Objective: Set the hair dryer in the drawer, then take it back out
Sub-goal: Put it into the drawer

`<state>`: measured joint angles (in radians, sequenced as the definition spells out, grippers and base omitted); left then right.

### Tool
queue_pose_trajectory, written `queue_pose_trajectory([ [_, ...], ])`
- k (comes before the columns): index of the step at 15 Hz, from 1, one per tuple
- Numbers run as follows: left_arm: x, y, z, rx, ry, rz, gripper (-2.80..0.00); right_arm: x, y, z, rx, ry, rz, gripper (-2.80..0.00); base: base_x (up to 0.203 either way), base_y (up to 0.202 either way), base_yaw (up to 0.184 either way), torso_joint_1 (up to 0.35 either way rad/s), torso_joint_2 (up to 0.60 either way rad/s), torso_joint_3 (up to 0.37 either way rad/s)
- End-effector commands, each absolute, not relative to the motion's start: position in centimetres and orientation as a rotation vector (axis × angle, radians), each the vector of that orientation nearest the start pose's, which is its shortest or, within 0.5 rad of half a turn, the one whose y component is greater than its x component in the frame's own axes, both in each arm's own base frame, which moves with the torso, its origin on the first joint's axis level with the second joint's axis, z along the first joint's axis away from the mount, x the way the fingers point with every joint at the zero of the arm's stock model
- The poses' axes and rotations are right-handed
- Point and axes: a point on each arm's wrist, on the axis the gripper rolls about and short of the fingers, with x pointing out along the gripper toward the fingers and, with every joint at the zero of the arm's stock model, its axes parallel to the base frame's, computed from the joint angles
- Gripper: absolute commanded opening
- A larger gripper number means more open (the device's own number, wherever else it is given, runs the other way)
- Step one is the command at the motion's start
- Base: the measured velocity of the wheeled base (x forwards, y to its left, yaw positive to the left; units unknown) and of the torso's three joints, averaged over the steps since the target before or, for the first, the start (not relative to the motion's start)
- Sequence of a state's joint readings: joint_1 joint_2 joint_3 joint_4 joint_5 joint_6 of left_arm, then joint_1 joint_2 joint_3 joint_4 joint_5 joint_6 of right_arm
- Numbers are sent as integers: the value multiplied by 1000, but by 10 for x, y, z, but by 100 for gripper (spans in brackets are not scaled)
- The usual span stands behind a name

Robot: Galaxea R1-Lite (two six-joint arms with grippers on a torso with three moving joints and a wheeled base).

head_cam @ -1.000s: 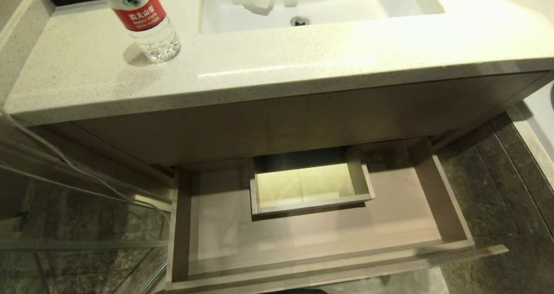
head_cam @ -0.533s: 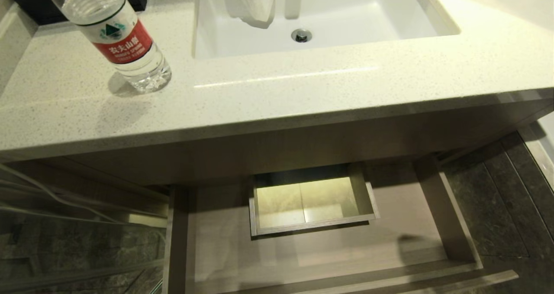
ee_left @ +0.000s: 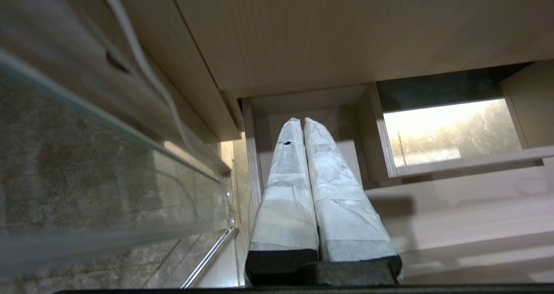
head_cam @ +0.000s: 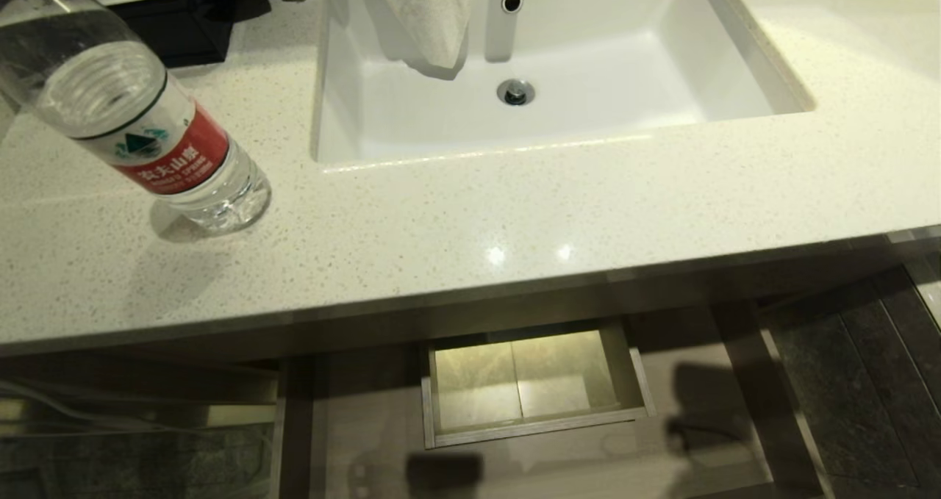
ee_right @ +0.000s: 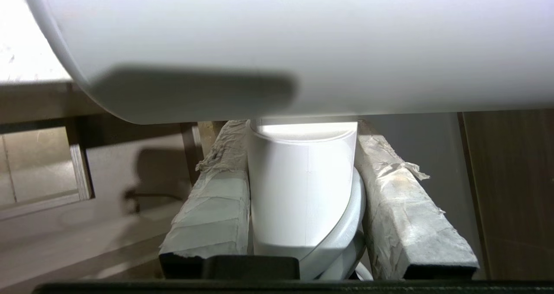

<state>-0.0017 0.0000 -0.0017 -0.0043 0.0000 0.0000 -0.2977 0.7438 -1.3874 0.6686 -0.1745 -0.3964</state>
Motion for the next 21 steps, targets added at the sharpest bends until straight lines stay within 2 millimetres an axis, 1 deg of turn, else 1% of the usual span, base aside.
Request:
queue_pose_trajectory([
  [1,-23,0,76,0,-5,-2,-280,12,-8,371,-387,170,-452,-280,0,0,0,232,-114,109],
  [4,-23,0,76,0,-6,-2,-280,72,-26,381,-399,187,-437,-280,0,0,0,86,-47,42],
  [5,-23,0,76,0,-6,-2,-280,93,-32,382,-409,208,-432,-280,0,0,0,0,0,0],
  [7,-23,0,76,0,-6,-2,-280,127,-42,381,-420,249,-418,-280,0,0,0,0,0,0],
  [10,-23,0,76,0,-5,-2,-280,161,-48,373,-433,294,-379,-280,0,0,0,0,0,0],
  [12,-23,0,76,0,-5,-2,-280,184,-47,372,-441,268,-343,-280,0,0,0,0,0,0],
  [14,-23,0,76,0,-5,-3,-280,205,-45,369,-446,253,-294,-280,0,0,0,0,0,0],
  [15,-23,0,76,0,-5,-2,-280,211,-45,369,-445,235,-264,-280,0,0,0,0,0,0],
  [17,-23,0,76,0,-6,-2,-280,214,-43,367,-458,225,-204,-280,0,0,0,0,0,0],
  [19,-23,0,76,0,-5,-2,-280,215,-42,365,-461,231,-185,-280,0,0,0,0,0,0],
  [20,-23,0,76,0,-6,-2,-280,217,-40,365,-475,229,-178,0,0,0,0,0,0,0],
  [21,-23,0,76,0,-6,-2,-280,218,-41,366,-499,230,-177,0,0,0,0,0,0,0],
])
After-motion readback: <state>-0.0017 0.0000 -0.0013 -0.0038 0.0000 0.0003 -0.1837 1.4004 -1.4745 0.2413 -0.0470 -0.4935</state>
